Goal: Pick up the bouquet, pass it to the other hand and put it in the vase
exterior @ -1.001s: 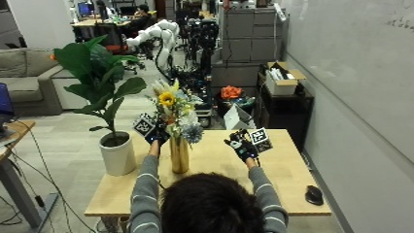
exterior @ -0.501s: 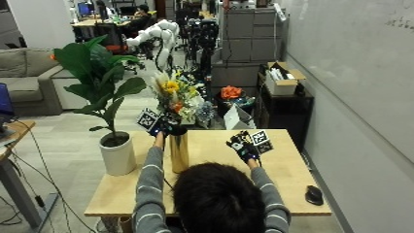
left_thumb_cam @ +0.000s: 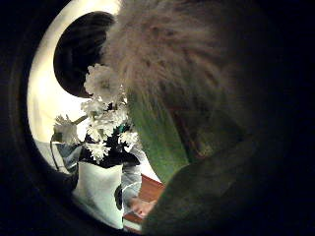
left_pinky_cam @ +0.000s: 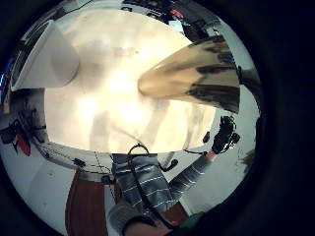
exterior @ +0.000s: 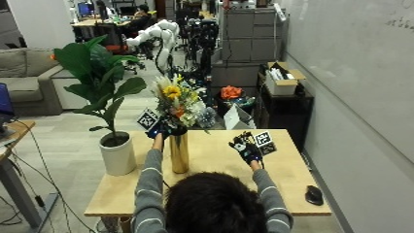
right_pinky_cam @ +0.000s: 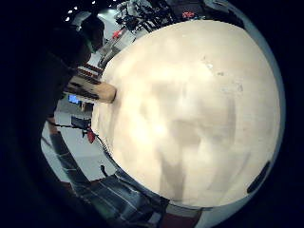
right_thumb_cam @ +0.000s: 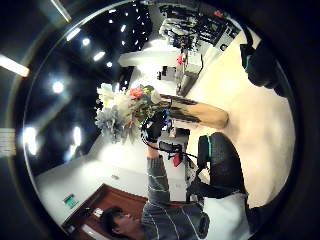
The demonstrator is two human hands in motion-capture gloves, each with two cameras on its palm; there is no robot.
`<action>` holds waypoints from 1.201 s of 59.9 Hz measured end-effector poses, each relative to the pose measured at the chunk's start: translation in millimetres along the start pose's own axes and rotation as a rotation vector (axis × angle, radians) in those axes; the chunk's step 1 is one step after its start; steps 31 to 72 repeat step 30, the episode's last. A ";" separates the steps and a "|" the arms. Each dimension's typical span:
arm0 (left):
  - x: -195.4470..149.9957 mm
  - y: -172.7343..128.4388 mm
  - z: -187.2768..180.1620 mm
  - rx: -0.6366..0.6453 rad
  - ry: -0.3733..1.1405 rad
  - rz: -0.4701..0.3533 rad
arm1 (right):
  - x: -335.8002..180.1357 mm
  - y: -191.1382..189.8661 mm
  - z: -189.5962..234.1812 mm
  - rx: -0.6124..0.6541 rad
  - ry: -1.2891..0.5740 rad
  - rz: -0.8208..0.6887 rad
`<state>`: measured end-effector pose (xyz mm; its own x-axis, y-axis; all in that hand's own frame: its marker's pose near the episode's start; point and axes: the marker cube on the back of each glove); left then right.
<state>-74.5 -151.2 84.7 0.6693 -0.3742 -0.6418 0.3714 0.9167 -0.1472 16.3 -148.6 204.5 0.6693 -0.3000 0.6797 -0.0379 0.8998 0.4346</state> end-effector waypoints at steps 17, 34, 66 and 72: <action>1.5 2.0 4.8 0.038 0.036 0.032 | -23.0 27.6 -12.5 -0.092 -0.131 0.350; -11.9 19.7 18.3 -0.187 0.089 -0.121 | 20.7 -11.1 -3.3 0.016 0.104 0.080; -11.9 19.7 18.3 -0.187 0.089 -0.121 | 20.7 -11.1 -3.3 0.016 0.104 0.080; -11.9 19.7 18.3 -0.187 0.089 -0.121 | 20.7 -11.1 -3.3 0.016 0.104 0.080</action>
